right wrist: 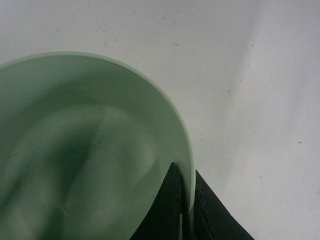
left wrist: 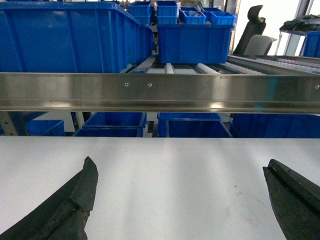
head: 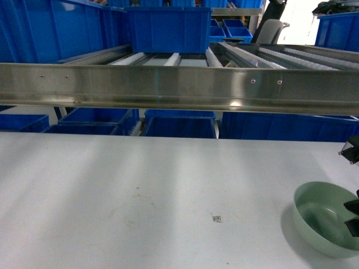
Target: Place green bowl on second shelf with right arm
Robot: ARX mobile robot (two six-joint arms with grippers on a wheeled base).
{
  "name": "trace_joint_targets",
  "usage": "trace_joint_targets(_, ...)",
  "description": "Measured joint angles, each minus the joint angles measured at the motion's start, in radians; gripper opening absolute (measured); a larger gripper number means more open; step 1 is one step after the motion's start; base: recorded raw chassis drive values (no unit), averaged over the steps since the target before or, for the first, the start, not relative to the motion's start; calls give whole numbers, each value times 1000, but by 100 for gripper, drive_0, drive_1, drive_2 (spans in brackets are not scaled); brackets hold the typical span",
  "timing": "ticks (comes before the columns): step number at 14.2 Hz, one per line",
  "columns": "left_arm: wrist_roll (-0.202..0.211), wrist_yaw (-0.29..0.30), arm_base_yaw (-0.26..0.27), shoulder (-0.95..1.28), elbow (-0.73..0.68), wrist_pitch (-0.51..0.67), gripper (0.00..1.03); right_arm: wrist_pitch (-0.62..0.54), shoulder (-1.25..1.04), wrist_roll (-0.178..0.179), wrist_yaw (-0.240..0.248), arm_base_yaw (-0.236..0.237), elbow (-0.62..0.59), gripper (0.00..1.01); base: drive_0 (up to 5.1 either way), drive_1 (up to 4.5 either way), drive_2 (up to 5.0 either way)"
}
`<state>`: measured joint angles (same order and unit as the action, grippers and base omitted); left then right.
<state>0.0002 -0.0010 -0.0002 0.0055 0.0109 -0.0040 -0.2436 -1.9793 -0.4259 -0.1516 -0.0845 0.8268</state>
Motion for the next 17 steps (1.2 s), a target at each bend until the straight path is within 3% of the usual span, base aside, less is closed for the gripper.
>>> trace_joint_targets(6,0,0,0,0,0,0,98,-146,89,43,-6,-18,-79,2,0,0,0)
trace_joint_targets(9,0,0,0,0,0,0,98,-227,325,117,-63,-42,-126,2,0,0,0)
trace_joint_targets(13,0,0,0,0,0,0,98,-158,730,224,-127,-40,-159,2,0,0,0)
trace_joint_targets(17,0,0,0,0,0,0,98,-93,1035,288,-135,-41,-241,2,0,0,0)
